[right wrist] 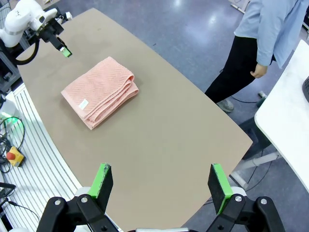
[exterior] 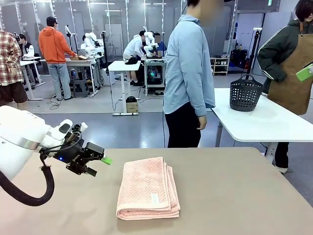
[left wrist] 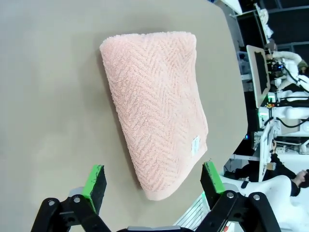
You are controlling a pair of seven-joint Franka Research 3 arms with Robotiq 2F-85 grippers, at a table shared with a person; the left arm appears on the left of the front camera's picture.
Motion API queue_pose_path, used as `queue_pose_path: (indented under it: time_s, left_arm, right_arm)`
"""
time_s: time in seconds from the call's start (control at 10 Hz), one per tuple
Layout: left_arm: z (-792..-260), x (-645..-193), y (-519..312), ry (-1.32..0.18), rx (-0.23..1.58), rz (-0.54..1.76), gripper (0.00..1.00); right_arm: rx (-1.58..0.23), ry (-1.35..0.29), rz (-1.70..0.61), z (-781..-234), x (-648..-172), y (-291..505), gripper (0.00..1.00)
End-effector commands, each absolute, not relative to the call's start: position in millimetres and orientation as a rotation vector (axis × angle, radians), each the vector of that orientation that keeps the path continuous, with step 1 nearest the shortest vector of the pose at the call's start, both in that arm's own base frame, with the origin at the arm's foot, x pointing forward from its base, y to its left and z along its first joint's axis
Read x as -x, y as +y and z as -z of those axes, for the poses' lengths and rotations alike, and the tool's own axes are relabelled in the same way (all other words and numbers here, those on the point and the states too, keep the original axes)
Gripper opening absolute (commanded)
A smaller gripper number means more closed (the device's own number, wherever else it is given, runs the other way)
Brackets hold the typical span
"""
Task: Fold the towel.
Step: Pick up the 100 cm Hotel Towel and place it on the left side of the table.
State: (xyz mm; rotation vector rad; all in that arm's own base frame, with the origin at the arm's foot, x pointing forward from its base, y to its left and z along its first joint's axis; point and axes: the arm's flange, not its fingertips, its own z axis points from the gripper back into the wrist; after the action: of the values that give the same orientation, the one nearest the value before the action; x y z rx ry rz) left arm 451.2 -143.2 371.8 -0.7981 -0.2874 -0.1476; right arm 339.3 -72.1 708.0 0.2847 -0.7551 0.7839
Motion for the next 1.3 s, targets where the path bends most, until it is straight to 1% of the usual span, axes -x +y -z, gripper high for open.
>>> queue_pose_path:
  time_s: [0.0,0.6,0.7,0.8,0.9,1.2]
  left_arm:
    - [-371.6,-451.4,-141.3,-0.284,0.797,0.145,1.00]
    - [-371.6,-452.0,-140.5,-0.290,0.794,0.143,1.00]
    - [-357.0,-462.3,-139.0,-0.282,0.789,0.090,1.00]
    - [-348.8,-464.6,-142.7,-0.288,0.837,0.096,1.00]
    - [-340.4,-464.2,-146.3,-0.299,0.845,0.065,1.00]
    - [-306.0,-468.3,-159.7,-0.271,0.910,0.011,1.00]
  right_arm:
    - [-0.283,-0.750,-0.763,-710.0,-339.7,-71.8,1.00]
    - [-0.283,-0.750,-0.763,-710.0,-339.7,-71.8,1.00]
    - [-0.283,-0.750,-0.763,-710.0,-339.7,-71.8,1.00]
    - [-0.283,-0.750,-0.763,-710.0,-339.7,-71.8,1.00]
    - [-0.283,-0.750,-0.763,-710.0,-339.7,-71.8,1.00]
    - [-0.283,-0.750,-0.763,-710.0,-339.7,-71.8,1.00]
